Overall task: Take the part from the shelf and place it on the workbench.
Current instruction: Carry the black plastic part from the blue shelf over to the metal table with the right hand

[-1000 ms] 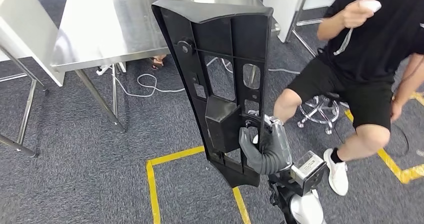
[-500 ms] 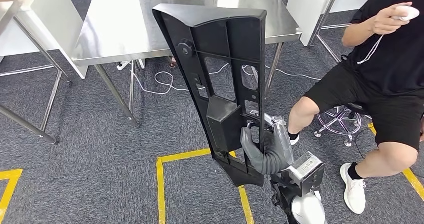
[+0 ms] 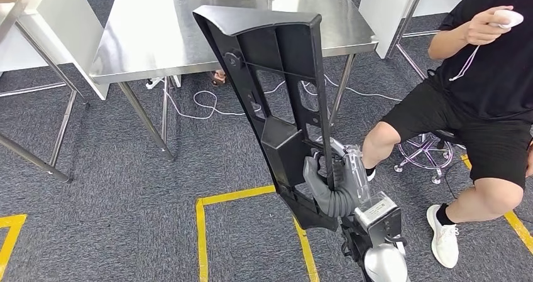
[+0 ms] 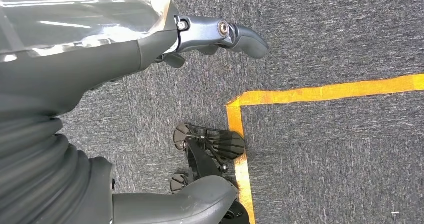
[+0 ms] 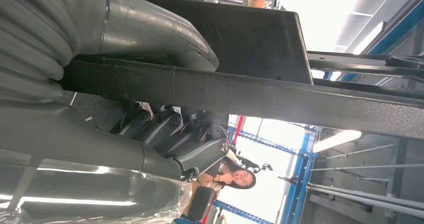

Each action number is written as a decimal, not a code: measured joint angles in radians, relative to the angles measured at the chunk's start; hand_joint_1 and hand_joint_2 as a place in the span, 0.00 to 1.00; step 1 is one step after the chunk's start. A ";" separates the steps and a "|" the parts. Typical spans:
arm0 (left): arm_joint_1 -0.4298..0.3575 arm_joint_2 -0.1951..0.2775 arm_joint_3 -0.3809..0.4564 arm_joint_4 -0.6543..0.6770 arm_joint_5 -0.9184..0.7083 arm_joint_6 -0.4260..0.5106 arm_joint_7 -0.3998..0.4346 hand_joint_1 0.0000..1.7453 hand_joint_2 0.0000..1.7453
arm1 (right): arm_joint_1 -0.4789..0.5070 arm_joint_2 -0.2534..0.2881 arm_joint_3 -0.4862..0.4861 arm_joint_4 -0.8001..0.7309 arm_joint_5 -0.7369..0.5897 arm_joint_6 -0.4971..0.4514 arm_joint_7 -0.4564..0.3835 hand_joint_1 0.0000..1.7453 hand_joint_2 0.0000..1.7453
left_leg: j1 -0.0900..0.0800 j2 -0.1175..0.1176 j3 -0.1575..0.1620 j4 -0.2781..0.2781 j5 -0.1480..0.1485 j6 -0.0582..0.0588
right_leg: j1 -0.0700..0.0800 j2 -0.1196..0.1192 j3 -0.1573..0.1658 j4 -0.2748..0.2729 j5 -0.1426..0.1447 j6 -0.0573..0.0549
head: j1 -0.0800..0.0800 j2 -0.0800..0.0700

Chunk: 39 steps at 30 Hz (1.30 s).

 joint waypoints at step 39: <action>-0.004 -0.006 0.030 -0.006 -0.098 0.000 0.018 0.00 1.00 | 0.005 0.000 0.004 -0.009 -0.009 -0.002 0.010 1.00 1.00 | -0.002 0.071 -0.058 0.075 0.000 0.031 | -0.002 -0.015 0.006 0.027 -0.029 -0.008 | -0.001 0.000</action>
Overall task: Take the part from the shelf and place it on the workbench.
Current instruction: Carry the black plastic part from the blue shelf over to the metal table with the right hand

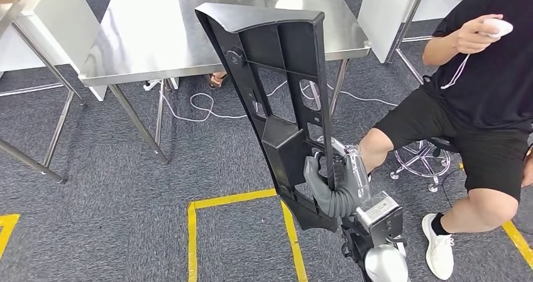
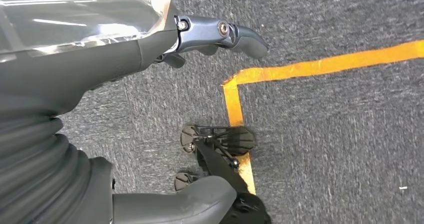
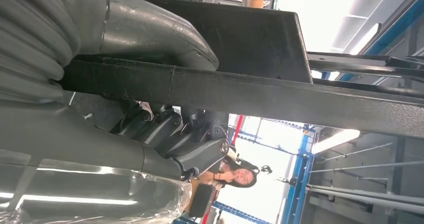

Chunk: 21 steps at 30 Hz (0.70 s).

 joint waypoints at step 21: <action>-0.002 -0.007 0.018 -0.004 -0.040 0.000 0.015 0.00 1.00 | 0.002 -0.008 0.000 -0.006 -0.003 0.002 0.000 1.00 1.00 | -0.008 -0.025 0.091 -0.027 -0.079 -0.031 | -0.002 0.001 -0.011 -0.042 0.052 -0.008 | -0.005 0.000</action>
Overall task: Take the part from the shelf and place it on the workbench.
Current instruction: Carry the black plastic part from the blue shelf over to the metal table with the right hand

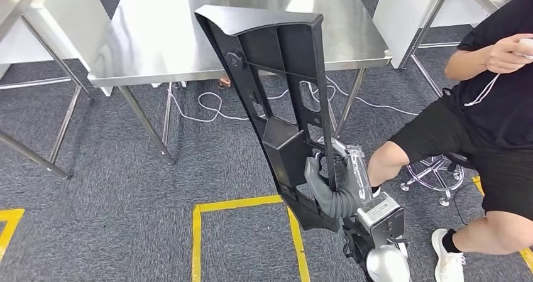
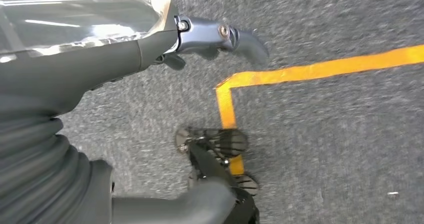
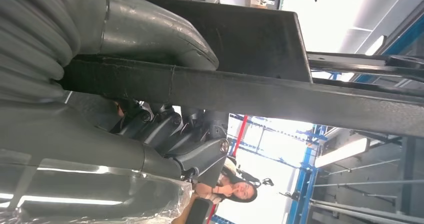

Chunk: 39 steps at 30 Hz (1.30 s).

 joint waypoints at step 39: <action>0.004 -0.003 0.017 -0.007 -0.018 -0.001 -0.004 0.00 1.00 | -0.010 0.007 0.004 0.003 0.001 0.014 0.008 1.00 1.00 | 0.022 0.015 -0.106 0.064 0.069 -0.028 | -0.002 0.008 0.048 0.006 -0.047 0.002 | -0.009 0.000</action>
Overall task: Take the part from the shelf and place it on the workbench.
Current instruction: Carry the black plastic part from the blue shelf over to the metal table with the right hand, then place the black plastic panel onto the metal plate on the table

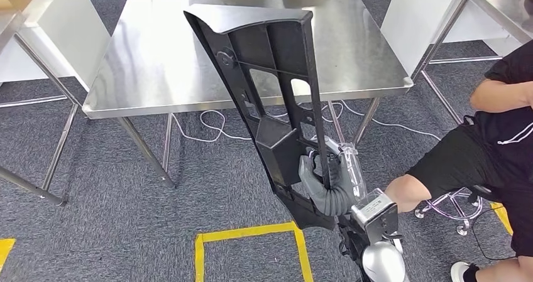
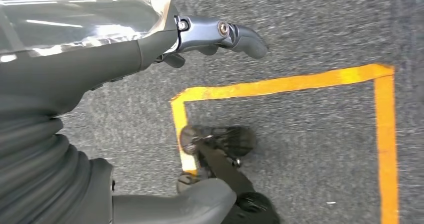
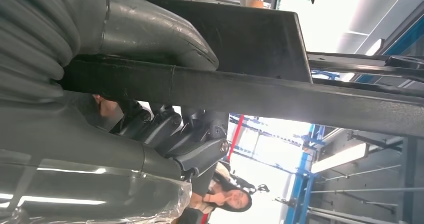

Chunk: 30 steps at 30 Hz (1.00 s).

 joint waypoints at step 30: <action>0.001 -0.007 0.014 0.000 0.000 -0.002 -0.004 0.00 1.00 | -0.006 -0.001 0.010 0.005 0.001 0.000 0.001 1.00 1.00 | -0.003 -0.002 -0.041 0.124 -0.115 0.001 | -0.002 0.004 0.015 -0.003 -0.005 -0.011 | -0.002 0.000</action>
